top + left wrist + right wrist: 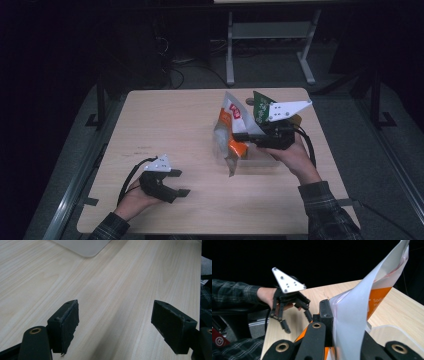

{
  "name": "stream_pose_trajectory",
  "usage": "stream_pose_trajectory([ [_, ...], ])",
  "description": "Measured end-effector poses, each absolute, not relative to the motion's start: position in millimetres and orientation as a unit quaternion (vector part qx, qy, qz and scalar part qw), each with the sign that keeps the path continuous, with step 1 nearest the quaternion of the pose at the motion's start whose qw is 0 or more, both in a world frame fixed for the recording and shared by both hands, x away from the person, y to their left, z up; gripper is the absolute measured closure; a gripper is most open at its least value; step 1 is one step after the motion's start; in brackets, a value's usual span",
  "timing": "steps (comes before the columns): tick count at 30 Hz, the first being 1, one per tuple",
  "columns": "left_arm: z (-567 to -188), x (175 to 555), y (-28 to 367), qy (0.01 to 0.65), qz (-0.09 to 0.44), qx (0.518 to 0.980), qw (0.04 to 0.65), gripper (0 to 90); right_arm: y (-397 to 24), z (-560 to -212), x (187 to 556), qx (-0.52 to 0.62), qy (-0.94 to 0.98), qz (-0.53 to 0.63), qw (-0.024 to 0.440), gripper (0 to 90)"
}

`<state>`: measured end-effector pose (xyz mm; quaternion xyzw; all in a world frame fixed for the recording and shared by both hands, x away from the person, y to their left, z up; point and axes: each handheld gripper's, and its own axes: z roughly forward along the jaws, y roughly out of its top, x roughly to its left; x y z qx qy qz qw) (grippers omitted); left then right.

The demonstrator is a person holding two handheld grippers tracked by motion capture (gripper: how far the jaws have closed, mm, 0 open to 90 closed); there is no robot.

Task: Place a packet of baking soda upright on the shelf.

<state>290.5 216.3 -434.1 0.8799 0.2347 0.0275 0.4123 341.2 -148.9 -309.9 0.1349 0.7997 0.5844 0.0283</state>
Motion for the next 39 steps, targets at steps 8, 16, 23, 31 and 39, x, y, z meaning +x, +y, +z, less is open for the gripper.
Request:
stream_pose_trajectory([
  [8, -433.4, 291.6, 218.2, 0.233, 0.034, 0.88, 0.412, 21.9, -144.3, -314.0, 364.7, 0.151, 0.8, 0.58, 0.037, 90.0],
  [16, -433.1, 289.8, 217.4, 0.232, 0.037, 0.881, 0.41, 21.9, -143.1, -322.5, 385.4, 0.17, 0.8, 0.574, 0.038, 90.0],
  [23, -433.4, 286.6, 221.2, 0.238, 0.038, 0.882, 0.404, 21.9, -144.1, -329.5, 393.7, 0.177, 0.806, 0.563, 0.041, 90.0],
  [31, -433.5, 285.1, 222.9, 0.243, 0.038, 0.88, 0.405, 21.9, -146.4, -336.4, 400.1, 0.187, 0.815, 0.547, 0.043, 90.0],
  [39, -433.4, 285.8, 222.7, 0.243, 0.038, 0.88, 0.407, 21.9, -148.1, -341.2, 401.3, 0.192, 0.825, 0.529, 0.05, 90.0],
])
